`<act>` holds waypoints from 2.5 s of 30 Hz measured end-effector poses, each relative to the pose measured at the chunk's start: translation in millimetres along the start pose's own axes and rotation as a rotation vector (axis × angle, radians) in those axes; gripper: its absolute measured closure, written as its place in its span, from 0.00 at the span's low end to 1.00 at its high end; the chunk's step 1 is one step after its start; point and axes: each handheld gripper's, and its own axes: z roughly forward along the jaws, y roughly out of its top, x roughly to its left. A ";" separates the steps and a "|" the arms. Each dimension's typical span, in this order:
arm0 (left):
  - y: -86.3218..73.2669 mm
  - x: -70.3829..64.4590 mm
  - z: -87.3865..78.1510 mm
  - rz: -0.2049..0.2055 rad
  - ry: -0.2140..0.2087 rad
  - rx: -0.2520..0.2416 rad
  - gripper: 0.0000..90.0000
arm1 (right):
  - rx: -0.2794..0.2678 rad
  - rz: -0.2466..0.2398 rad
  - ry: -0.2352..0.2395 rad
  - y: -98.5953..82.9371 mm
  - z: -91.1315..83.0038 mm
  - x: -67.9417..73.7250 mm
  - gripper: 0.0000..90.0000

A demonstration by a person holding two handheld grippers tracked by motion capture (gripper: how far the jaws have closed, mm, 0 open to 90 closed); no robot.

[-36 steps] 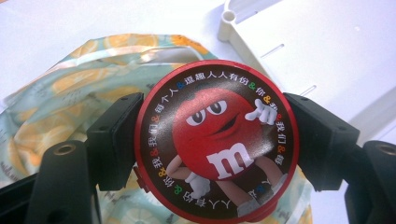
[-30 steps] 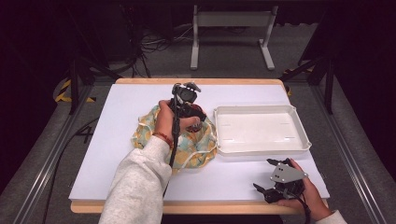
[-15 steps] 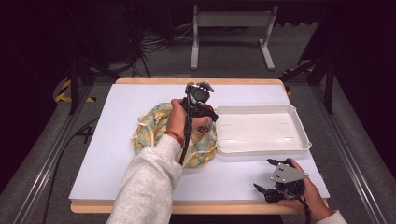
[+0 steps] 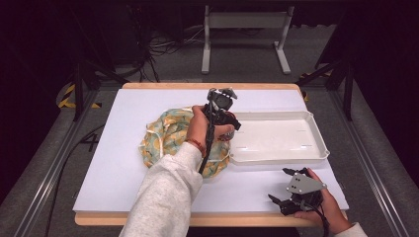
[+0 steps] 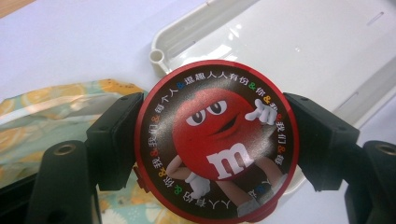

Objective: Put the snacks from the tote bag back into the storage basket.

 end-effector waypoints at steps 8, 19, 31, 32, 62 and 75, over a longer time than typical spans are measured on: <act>5.5 -8.0 14.4 0.002 -0.022 0.010 0.29 | -0.004 -0.001 0.007 -0.4 -0.3 0.0 0.08; 14.8 -25.0 27.6 0.028 -0.033 0.016 0.29 | 0.004 0.000 0.003 -0.7 -0.1 0.2 0.08; 24.2 -41.0 44.8 0.040 -0.057 0.018 0.29 | 0.005 0.000 0.004 -1.4 -0.7 0.2 0.08; 24.5 -41.8 46.1 0.039 -0.063 0.020 0.29 | 0.004 0.000 0.005 -1.4 -0.8 0.2 0.08; 19.1 -51.8 79.9 0.040 -0.081 0.066 0.28 | 0.013 -0.001 0.008 -2.4 -0.4 0.3 0.08; 15.1 -51.2 87.8 0.044 -0.077 0.082 0.28 | 0.019 -0.002 0.009 -2.7 0.5 0.7 0.08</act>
